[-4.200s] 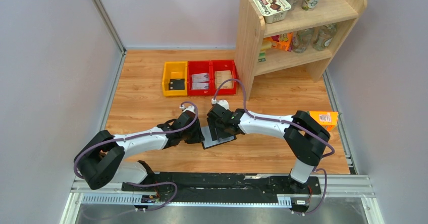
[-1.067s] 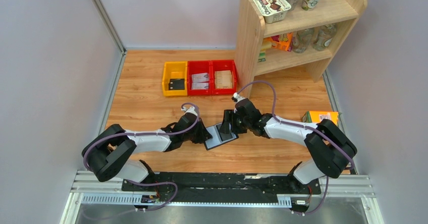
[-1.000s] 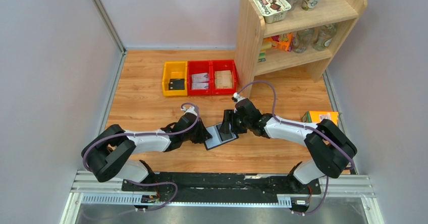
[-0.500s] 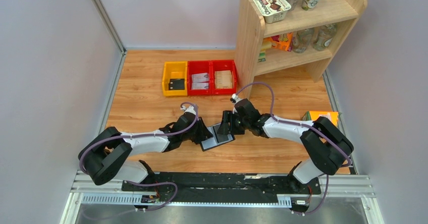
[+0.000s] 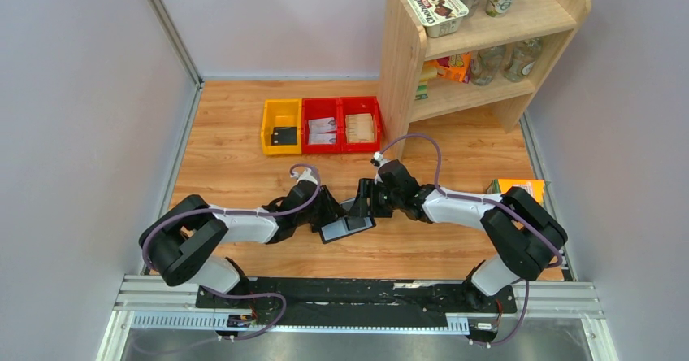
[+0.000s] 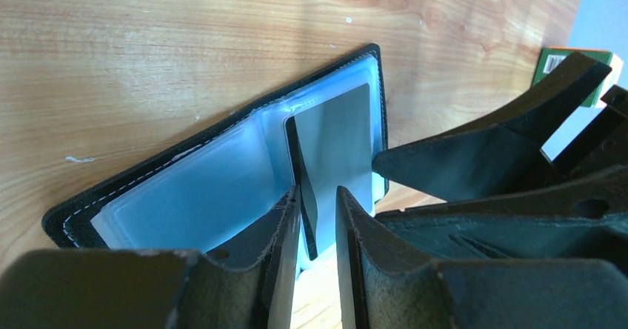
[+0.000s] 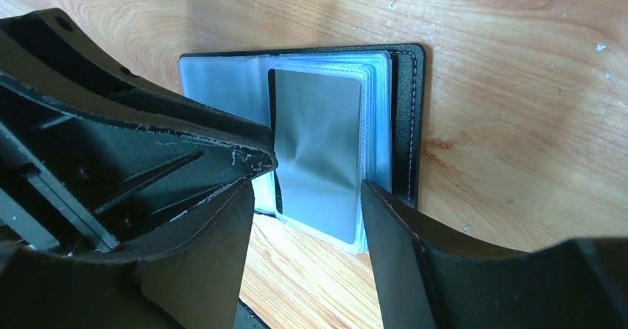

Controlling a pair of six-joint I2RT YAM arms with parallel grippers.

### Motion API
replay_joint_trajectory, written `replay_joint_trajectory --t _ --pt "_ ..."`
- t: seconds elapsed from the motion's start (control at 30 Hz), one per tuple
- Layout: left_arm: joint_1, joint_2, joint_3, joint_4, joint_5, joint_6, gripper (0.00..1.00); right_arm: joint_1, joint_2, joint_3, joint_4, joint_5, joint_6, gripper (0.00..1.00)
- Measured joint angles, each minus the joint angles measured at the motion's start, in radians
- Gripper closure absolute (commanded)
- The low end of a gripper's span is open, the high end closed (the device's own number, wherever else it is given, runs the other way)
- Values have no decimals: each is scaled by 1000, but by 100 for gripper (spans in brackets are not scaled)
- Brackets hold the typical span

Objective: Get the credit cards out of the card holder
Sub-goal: Remove the credit card from the card holder.

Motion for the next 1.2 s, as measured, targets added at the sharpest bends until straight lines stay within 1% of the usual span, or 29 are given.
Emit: replay_joint_trajectory --t 0.23,0.33,0.5,0.6,0.77,0.83,0.93,1.0,1.2 --pt "8 18 -51 93 -5 -79 67 -2 0 -6 11 -2 5 39" --pt "8 8 -53 78 -10 -92 67 -2 3 -7 16 -5 6 40" --pt "8 -37 -53 10 -44 -93 67 -2 17 -7 31 -16 13 40" --pt "8 -36 -53 12 -45 -92 67 -2 19 -7 34 -20 17 40" --pt "12 4 -53 60 -24 -93 68 -2 20 -8 34 -21 21 41" --pt "13 13 -53 83 -19 -92 69 -3 20 -10 37 -21 22 41" --pt "15 13 -66 107 -18 -90 75 -4 20 -14 44 -23 25 42" --pt "16 3 -76 112 -18 -90 78 -4 24 -16 50 -26 26 43" --pt "15 -68 -93 121 -16 -84 81 -9 35 -16 69 -40 42 43"
